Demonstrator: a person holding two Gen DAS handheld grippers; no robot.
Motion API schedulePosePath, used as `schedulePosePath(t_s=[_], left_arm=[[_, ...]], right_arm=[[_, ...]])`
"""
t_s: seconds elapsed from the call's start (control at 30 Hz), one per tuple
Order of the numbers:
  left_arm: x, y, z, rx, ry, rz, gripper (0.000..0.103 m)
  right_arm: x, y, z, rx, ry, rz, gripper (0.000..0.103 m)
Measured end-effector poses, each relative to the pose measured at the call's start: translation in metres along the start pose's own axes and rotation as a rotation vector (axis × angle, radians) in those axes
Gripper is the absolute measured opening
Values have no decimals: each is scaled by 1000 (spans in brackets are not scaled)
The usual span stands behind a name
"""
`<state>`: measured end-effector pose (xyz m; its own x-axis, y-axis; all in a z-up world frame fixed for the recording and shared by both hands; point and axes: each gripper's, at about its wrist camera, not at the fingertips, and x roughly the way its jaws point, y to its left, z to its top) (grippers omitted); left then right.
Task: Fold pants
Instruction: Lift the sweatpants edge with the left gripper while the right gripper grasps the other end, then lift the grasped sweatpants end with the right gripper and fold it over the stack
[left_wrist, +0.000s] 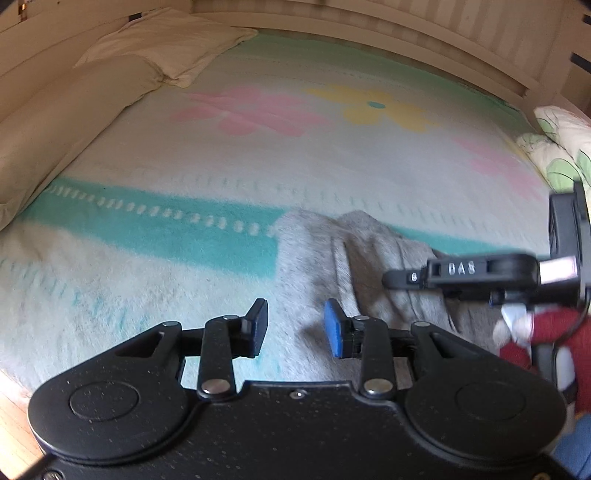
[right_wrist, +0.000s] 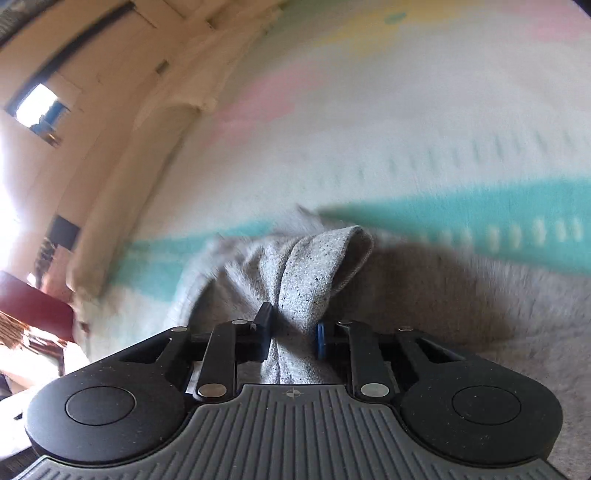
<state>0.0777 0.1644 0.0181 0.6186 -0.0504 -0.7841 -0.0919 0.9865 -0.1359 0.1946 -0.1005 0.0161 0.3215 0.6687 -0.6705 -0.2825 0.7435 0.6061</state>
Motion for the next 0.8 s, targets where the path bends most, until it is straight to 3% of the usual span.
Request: schedulePosePath(t_s=[0.1,0.23,0.33,0.5,0.8], left_arm=[[-17,-9,-14,1,-75,13,43],[-42,-39,-43,94,-202,-46,44],[-52,-69,-68,207,-244,-117,55],[-47,-119,-97,391,-227,-204,57],[-13,-151,-92,362,-69,-253,57]], right_arm=[[-28,9,9,4,-66,67,20],[-67,11,17,17,-159,109,20],[-90,2,19,49,-202,127,19],[-117,-16,18,79,-261,102,19],[-150,-66,9,170,-332,32,16]])
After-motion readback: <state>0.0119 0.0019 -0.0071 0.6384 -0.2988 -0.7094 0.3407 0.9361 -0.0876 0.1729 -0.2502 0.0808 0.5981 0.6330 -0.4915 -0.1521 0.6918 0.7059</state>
